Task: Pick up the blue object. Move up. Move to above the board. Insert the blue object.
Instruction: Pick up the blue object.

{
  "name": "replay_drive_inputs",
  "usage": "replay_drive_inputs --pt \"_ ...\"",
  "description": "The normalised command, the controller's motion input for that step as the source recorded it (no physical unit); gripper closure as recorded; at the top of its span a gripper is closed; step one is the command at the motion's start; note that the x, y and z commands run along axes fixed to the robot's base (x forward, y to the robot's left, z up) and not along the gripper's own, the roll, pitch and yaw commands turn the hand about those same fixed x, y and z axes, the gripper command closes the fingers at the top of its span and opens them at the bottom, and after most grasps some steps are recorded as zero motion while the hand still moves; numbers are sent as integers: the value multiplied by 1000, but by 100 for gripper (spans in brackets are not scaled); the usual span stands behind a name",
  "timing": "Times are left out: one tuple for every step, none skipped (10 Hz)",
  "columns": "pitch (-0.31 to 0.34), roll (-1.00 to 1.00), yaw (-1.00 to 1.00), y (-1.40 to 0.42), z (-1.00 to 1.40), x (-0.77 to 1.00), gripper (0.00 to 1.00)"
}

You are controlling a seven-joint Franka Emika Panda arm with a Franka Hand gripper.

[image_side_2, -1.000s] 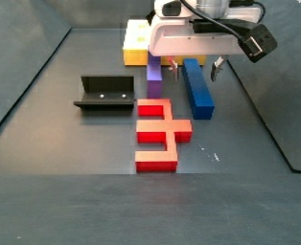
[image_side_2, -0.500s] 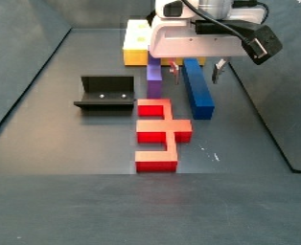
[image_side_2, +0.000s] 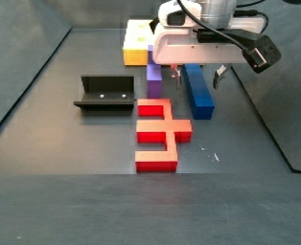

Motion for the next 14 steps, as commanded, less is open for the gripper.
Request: replay_drive_inputs --pt "-113 -31 0 -31 -177 9 0" --pt "-101 -1 0 -77 -169 0 0" --pt "-84 0 0 -83 -149 0 0" --pt "-64 -9 0 -26 -83 0 0" --pt "0 0 0 0 0 0 0" --pt "0 0 0 0 0 0 100" --pt "0 0 0 0 0 0 100" --pt "0 0 0 0 0 0 100" --pt "0 0 0 0 0 0 100" --pt "0 0 0 0 0 0 100" --pt "0 0 0 0 0 0 100" --pt "0 0 0 0 0 0 100" --pt "0 0 0 0 0 0 100" --pt "0 0 0 0 0 0 100"
